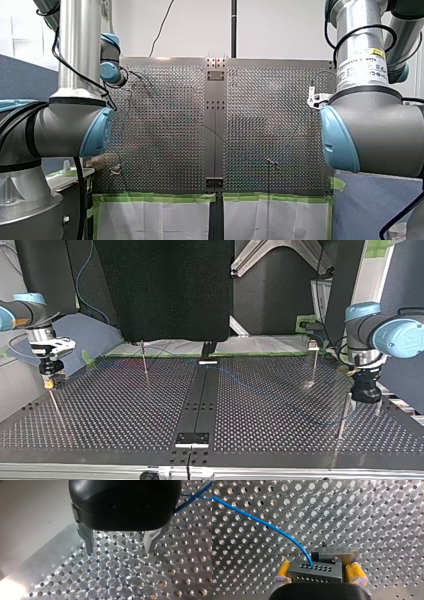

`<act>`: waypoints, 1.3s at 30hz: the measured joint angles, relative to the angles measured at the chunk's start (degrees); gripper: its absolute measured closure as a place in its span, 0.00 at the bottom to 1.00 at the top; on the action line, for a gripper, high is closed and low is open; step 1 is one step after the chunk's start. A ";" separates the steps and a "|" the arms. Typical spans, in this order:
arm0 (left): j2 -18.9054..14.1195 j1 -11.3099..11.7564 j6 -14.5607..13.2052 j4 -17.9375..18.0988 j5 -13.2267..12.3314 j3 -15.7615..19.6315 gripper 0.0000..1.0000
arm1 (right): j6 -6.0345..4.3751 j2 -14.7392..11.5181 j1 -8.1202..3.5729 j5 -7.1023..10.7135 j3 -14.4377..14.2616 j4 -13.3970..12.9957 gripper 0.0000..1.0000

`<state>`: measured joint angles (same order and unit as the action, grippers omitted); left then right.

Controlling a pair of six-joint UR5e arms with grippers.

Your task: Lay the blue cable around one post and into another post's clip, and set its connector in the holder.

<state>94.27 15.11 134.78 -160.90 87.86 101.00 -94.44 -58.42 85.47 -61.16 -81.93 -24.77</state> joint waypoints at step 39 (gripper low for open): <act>-2.64 0.34 19.64 3.96 -7.14 6.78 0.00 | -0.01 0.07 -0.01 -0.01 0.02 -0.06 0.01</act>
<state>91.63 15.45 154.41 -156.94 80.72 107.78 -94.45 -58.35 85.46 -61.17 -81.91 -24.83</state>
